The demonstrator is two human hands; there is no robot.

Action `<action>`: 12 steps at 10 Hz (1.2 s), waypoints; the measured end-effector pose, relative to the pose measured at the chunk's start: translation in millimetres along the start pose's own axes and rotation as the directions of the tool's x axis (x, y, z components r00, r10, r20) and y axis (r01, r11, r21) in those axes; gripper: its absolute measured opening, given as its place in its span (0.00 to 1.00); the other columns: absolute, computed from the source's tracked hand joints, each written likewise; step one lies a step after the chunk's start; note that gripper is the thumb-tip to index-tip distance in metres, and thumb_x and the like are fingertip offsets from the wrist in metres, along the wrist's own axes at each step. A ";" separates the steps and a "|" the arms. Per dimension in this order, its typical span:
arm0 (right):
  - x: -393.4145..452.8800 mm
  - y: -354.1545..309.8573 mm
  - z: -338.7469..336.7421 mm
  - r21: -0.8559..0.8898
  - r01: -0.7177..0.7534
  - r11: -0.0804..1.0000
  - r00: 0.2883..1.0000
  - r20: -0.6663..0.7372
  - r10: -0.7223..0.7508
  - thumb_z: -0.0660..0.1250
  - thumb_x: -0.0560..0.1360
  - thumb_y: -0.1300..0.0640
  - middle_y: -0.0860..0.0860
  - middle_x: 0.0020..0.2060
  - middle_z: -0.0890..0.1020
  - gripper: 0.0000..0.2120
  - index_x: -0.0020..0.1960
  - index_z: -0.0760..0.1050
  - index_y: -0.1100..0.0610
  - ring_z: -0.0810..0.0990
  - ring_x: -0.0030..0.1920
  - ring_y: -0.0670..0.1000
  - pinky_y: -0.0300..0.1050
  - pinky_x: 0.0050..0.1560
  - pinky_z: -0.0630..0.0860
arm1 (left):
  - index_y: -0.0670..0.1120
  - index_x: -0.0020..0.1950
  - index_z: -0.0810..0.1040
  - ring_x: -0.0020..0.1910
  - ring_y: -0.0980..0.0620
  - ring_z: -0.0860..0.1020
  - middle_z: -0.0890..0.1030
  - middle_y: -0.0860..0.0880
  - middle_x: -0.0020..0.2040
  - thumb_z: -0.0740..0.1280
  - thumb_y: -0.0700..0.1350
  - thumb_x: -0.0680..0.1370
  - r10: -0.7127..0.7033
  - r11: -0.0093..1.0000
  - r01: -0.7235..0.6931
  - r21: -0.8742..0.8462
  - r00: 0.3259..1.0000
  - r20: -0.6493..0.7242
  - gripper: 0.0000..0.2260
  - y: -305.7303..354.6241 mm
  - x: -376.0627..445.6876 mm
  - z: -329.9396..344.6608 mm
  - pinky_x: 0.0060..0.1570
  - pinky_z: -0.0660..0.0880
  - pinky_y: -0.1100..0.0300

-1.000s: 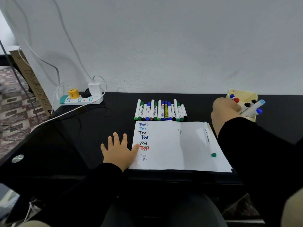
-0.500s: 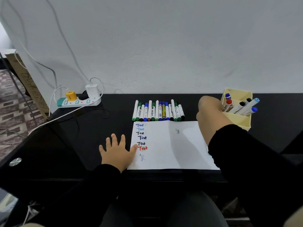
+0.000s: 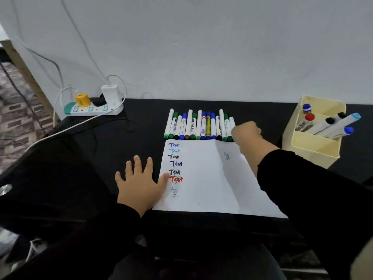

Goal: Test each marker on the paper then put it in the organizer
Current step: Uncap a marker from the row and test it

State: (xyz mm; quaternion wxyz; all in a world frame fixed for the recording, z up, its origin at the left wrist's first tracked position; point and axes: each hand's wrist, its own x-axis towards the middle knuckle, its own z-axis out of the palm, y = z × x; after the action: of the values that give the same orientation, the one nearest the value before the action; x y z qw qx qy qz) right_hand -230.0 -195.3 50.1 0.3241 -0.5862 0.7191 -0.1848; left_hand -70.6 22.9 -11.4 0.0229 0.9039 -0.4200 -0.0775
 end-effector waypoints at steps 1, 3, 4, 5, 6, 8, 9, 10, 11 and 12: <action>13.0 -5.9 3.9 -0.163 0.014 0.987 1.000 -0.018 -0.018 0.62 0.78 0.56 0.59 0.64 0.72 0.20 0.67 0.67 0.62 0.72 0.62 0.56 0.50 0.64 0.70 | 0.53 0.77 0.44 0.76 0.45 0.41 0.41 0.47 0.78 0.45 0.67 0.76 -0.002 1.000 0.002 0.003 1.000 0.001 0.33 0.4 1.3 1.4 0.71 0.41 0.41; 30.8 -6.5 7.2 -0.262 0.123 0.957 0.992 0.065 -0.109 0.58 0.79 0.57 0.55 0.38 0.73 0.12 0.54 0.73 0.65 0.72 0.37 0.52 0.45 0.43 0.69 | 0.53 0.77 0.44 0.76 0.45 0.40 0.40 0.47 0.78 0.46 0.67 0.76 0.000 1.000 0.000 0.002 1.000 0.008 0.33 0.2 1.8 0.8 0.71 0.41 0.41; 35.6 -0.8 5.4 -0.129 0.169 0.977 0.984 0.080 -0.160 0.60 0.77 0.61 0.50 0.31 0.66 0.15 0.62 0.74 0.65 0.63 0.30 0.48 0.40 0.31 0.64 | 0.53 0.77 0.44 0.76 0.45 0.40 0.40 0.47 0.78 0.45 0.67 0.76 0.005 1.000 -0.005 0.011 1.000 0.014 0.33 -0.4 2.1 0.9 0.71 0.41 0.41; 27.9 1.7 -1.3 -0.049 0.159 0.986 0.986 0.066 -0.156 0.61 0.77 0.60 0.52 0.35 0.70 0.17 0.63 0.73 0.65 0.68 0.33 0.51 0.37 0.31 0.63 | 0.53 0.77 0.43 0.76 0.45 0.40 0.40 0.47 0.78 0.45 0.67 0.77 0.004 1.000 -0.004 0.013 1.000 0.021 0.33 -0.5 2.2 0.8 0.71 0.41 0.41; 20.2 -1.9 -5.9 -0.028 0.115 0.993 0.993 0.031 -0.115 0.60 0.79 0.56 0.54 0.35 0.71 0.16 0.60 0.73 0.66 0.72 0.41 0.54 0.43 0.43 0.74 | 0.53 0.77 0.44 0.76 0.45 0.41 0.41 0.46 0.78 0.45 0.67 0.77 0.004 1.000 -0.004 0.017 1.000 0.020 0.33 -0.6 1.6 0.6 0.71 0.41 0.41; -9.6 -2.7 -20.2 0.154 0.052 0.987 0.998 0.015 -0.055 0.62 0.78 0.50 0.52 0.33 0.67 0.13 0.49 0.66 0.60 0.66 0.31 0.48 0.43 0.43 0.68 | 0.52 0.77 0.45 0.76 0.44 0.42 0.42 0.45 0.78 0.45 0.67 0.77 0.015 1.000 -0.015 -0.004 1.000 0.016 0.34 0.0 -1.7 -2.3 0.71 0.42 0.41; -29.3 1.6 -30.1 0.258 0.039 0.965 0.998 0.032 -0.049 0.62 0.76 0.52 0.54 0.38 0.74 0.13 0.52 0.72 0.62 0.67 0.32 0.49 0.42 0.35 0.68 | 0.51 0.78 0.46 0.76 0.43 0.43 0.43 0.45 0.78 0.46 0.67 0.77 0.030 0.999 -0.030 -0.027 0.999 0.017 0.34 -1.0 -3.7 -3.1 0.71 0.42 0.41; -52.6 5.5 -37.6 0.348 0.033 0.937 0.993 0.095 -0.070 0.61 0.76 0.55 0.52 0.34 0.77 0.09 0.49 0.73 0.61 0.68 0.30 0.47 0.39 0.31 0.65 | 0.50 0.78 0.46 0.76 0.43 0.43 0.44 0.44 0.78 0.46 0.67 0.77 0.037 0.995 -0.034 -0.089 0.999 0.027 0.34 -2.7 -6.7 -4.9 0.72 0.41 0.41; -76.0 7.2 -45.9 0.424 0.052 0.904 0.981 0.148 -0.126 0.61 0.75 0.58 0.53 0.33 0.77 0.08 0.50 0.74 0.62 0.67 0.28 0.47 0.38 0.28 0.63 | 0.50 0.78 0.46 0.76 0.45 0.43 0.46 0.44 0.78 0.47 0.66 0.78 0.039 0.986 -0.033 -0.162 0.999 0.036 0.33 -3.7 -11.5 -10.5 0.71 0.39 0.42; -96.9 7.9 -56.0 0.474 0.080 0.877 0.961 0.198 -0.195 0.62 0.75 0.60 0.54 0.32 0.76 0.07 0.47 0.75 0.63 0.65 0.27 0.47 0.37 0.26 0.61 | 0.48 0.78 0.47 0.77 0.48 0.46 0.48 0.46 0.78 0.51 0.62 0.79 0.084 0.950 -0.078 -0.303 0.996 0.006 0.32 -0.2 -18.6 -23.2 0.73 0.42 0.45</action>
State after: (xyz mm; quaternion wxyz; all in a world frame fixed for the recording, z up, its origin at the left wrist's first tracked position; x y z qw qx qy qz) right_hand -264.0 -106.5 109.6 0.5243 -0.5602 0.5662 -0.3011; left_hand -78.6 36.6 13.7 0.1601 0.8710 -0.4402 -0.1482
